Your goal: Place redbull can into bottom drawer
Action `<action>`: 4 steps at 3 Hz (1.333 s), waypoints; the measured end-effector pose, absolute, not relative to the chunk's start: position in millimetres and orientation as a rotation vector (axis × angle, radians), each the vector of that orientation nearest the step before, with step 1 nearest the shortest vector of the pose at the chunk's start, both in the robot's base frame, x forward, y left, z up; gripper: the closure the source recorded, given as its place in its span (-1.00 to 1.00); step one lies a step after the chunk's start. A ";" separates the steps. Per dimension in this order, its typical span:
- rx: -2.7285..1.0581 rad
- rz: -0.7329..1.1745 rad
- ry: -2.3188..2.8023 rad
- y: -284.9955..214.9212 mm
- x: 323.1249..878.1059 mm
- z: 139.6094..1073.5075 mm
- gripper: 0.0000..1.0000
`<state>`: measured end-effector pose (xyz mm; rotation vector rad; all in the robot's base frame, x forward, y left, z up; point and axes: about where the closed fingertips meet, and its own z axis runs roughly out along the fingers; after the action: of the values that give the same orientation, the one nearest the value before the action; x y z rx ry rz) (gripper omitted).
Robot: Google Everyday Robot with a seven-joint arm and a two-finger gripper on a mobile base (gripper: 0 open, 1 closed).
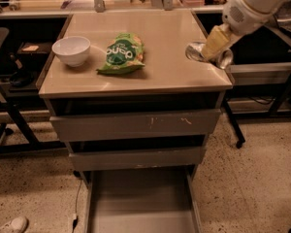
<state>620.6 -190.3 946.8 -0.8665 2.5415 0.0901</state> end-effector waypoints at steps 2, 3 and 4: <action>-0.764 0.170 2.624 -204.3 556.2 906.5 1.00; -0.764 0.170 2.622 -204.0 556.5 907.2 1.00; -0.711 0.214 2.653 -209.0 541.8 891.7 1.00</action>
Offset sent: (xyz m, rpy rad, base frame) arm -0.0455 -0.0086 -0.0123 0.0609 0.0174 -0.0601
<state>541.8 -209.0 891.7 -0.7107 2.6532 0.2142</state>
